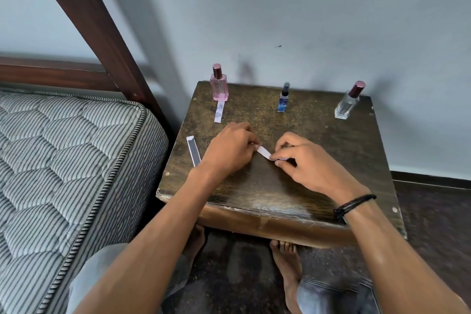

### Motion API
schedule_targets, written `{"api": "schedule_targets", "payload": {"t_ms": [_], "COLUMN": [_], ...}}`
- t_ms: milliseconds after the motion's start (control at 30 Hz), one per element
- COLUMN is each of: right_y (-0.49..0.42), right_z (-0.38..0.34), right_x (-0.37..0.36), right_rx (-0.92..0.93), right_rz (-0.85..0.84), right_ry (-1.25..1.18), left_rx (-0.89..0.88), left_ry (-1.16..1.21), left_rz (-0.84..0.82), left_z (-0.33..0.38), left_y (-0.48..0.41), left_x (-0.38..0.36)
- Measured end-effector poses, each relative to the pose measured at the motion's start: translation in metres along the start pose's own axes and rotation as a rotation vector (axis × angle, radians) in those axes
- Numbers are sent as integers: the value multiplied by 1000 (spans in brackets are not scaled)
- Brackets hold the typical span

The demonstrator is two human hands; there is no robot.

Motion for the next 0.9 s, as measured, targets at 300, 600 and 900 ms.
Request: {"api": "schedule_targets", "payload": {"t_ms": [300, 600, 900], "right_y": [7, 6, 2], "right_z": [5, 6, 17], "right_x": [11, 4, 24], "right_rx": [-31, -33, -160], "right_rz": [45, -32, 194], "right_ry": [-4, -8, -108], "left_rx": [56, 52, 118], "left_ry": [3, 13, 131], "left_rz": [2, 0, 24], "left_z": [-1, -4, -10], "left_y": [-7, -7, -9], "left_x": [1, 0, 9]}}
Point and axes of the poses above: each hand's wrist, its own y-axis away from the middle knuckle, its own x-axis out of the back of the hand, z = x × y, the point moved 7 cm from there along -y, towards the middle knuckle, and after that the axes turned 6 degrees about -y, right-handed, at the moved point
